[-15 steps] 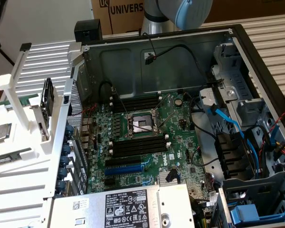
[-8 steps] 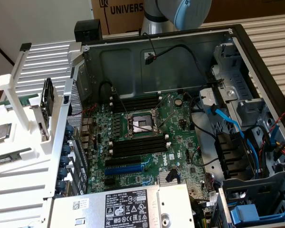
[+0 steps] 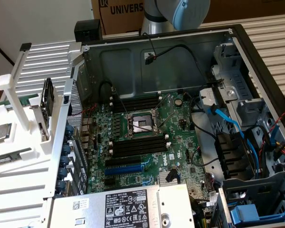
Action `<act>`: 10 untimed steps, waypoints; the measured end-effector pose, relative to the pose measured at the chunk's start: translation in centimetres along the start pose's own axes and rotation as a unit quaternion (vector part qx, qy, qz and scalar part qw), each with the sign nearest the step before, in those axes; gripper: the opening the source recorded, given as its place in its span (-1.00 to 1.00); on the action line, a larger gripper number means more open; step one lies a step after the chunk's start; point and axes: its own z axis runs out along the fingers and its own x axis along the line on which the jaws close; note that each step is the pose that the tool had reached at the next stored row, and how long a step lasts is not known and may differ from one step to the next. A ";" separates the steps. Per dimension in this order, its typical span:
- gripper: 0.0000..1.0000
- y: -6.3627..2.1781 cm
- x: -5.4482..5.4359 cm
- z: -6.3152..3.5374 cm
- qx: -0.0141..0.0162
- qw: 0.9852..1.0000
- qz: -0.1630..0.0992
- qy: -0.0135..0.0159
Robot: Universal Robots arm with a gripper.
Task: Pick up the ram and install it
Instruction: 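Reach for the ram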
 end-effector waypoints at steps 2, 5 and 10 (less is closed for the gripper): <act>-0.78 -0.07 0.9 0.02 0.000 1.000 -0.001 0.000; -0.78 -0.12 1.8 0.04 0.000 1.000 0.000 0.000; -0.78 -0.34 2.0 0.04 0.000 1.000 0.000 0.000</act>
